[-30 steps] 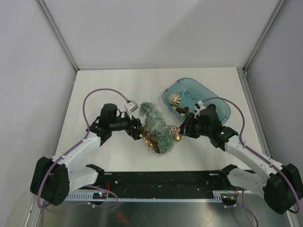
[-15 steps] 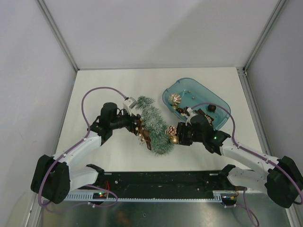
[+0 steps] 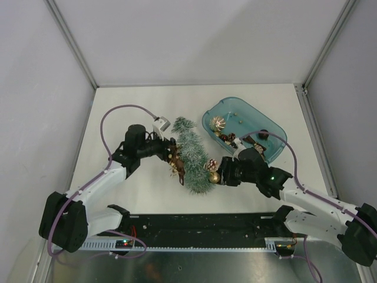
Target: Decorate the small christmas tree
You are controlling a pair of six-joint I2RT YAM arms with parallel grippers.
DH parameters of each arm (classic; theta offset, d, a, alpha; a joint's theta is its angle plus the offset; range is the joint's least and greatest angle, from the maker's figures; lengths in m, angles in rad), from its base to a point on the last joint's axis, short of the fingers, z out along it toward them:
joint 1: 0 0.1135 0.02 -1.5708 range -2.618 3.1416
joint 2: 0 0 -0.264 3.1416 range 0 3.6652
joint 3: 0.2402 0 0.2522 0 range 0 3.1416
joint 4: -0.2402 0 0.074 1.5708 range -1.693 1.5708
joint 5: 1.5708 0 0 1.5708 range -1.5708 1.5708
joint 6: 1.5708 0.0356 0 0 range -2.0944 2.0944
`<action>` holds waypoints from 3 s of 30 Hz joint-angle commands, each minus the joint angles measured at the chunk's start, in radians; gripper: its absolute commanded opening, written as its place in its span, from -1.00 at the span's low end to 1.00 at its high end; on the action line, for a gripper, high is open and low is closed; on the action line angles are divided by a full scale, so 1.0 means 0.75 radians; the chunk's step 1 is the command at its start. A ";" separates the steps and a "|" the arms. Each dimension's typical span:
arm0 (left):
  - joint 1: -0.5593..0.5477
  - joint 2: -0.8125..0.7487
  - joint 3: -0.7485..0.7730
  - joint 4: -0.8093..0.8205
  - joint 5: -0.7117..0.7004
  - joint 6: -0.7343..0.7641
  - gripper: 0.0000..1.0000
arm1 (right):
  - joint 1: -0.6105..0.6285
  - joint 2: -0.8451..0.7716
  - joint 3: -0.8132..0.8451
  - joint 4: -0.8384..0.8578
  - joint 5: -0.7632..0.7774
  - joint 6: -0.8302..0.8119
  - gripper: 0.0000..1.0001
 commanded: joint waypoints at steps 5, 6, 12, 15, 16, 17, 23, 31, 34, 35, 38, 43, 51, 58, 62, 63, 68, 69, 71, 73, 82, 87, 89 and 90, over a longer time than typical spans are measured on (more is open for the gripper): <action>0.014 -0.022 0.151 -0.125 -0.029 0.072 0.99 | -0.191 -0.164 -0.002 -0.226 0.058 -0.064 0.05; 0.029 -0.033 0.158 -0.157 -0.034 0.081 0.99 | -0.245 -0.184 0.000 -0.238 0.051 -0.076 0.08; 0.121 -0.097 0.184 -0.303 -0.060 0.119 0.99 | -0.456 -0.183 0.084 -0.250 0.018 -0.154 0.20; 0.162 -0.125 0.197 -0.343 -0.073 0.125 0.99 | -0.522 -0.101 0.183 -0.228 0.076 -0.204 0.23; 0.176 -0.136 0.203 -0.352 -0.077 0.125 0.99 | -0.556 -0.063 0.210 -0.212 0.110 -0.226 0.23; 0.189 -0.149 0.208 -0.361 -0.081 0.125 0.99 | -0.606 -0.027 0.244 -0.187 0.133 -0.246 0.24; 0.229 -0.195 0.235 -0.399 -0.137 0.144 0.99 | -0.763 0.338 0.435 -0.014 0.374 -0.342 0.26; 0.263 -0.256 0.254 -0.449 -0.170 0.185 0.99 | -0.759 0.791 0.618 0.046 0.373 -0.401 0.25; 0.271 -0.271 0.239 -0.450 -0.156 0.184 0.99 | -0.731 0.866 0.621 0.037 0.350 -0.417 0.26; 0.274 -0.275 0.230 -0.447 -0.152 0.179 0.99 | -0.724 0.889 0.621 0.035 0.344 -0.420 0.26; 0.277 -0.287 0.208 -0.438 -0.137 0.175 0.99 | -0.711 0.941 0.621 0.038 0.301 -0.429 0.24; 0.284 -0.314 0.187 -0.420 -0.114 0.173 0.99 | -0.696 0.979 0.622 0.026 0.262 -0.435 0.17; 0.302 -0.381 0.108 -0.355 -0.068 0.145 0.99 | -0.700 0.938 0.622 -0.001 0.306 -0.447 -0.45; 0.335 -0.432 0.061 -0.325 -0.037 0.120 0.99 | -0.770 0.818 0.622 -0.027 0.385 -0.472 -0.54; 0.350 -0.446 0.040 -0.311 -0.024 0.106 0.99 | -0.806 0.791 0.622 -0.039 0.372 -0.468 -0.60; 0.352 -0.447 0.035 -0.308 -0.020 0.104 0.99 | -0.808 0.779 0.622 -0.037 0.360 -0.467 -0.60; 0.353 -0.444 0.027 -0.301 0.017 0.105 0.99 | -0.835 0.683 0.621 -0.037 0.238 -0.446 -0.59; 0.353 -0.444 0.026 -0.300 0.025 0.111 0.99 | -0.845 0.651 0.620 -0.045 0.198 -0.442 -0.59; 0.353 -0.445 0.022 -0.297 0.062 0.123 0.99 | -0.871 0.585 0.613 -0.054 0.111 -0.435 -0.57; 0.351 -0.444 0.011 -0.293 0.105 0.141 0.99 | -0.905 0.513 0.596 -0.050 -0.017 -0.431 -0.55; 0.333 -0.442 -0.039 -0.267 0.158 0.207 0.99 | -1.042 0.245 0.448 0.121 -0.500 -0.289 -0.48; 0.327 -0.443 -0.037 -0.261 0.196 0.221 0.99 | -1.051 0.207 0.345 0.433 -0.823 -0.066 -0.45; 0.320 -0.443 -0.037 -0.257 0.213 0.221 0.99 | -1.051 0.194 0.289 0.627 -0.941 0.069 -0.43; 0.316 -0.443 -0.037 -0.255 0.220 0.240 0.99 | -1.051 0.189 0.265 0.715 -0.986 0.127 -0.42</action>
